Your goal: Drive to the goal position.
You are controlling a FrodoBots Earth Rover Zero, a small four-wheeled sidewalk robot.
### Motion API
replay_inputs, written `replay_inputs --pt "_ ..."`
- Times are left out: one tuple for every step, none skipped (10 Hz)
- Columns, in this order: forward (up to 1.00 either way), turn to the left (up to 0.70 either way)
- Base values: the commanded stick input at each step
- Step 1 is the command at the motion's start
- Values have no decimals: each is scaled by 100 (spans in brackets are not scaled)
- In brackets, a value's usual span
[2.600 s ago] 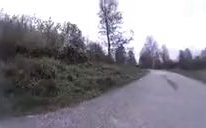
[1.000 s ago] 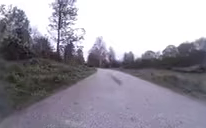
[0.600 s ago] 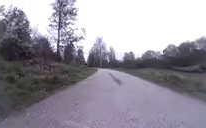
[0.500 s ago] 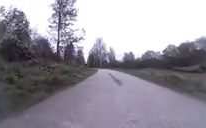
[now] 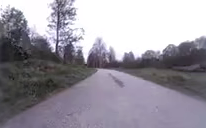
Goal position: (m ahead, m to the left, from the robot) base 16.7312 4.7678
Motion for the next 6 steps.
replay_inputs --pt "100 0" --pt "100 0" --pt "100 0" --pt "100 0" --pt "100 0" --pt "100 0"
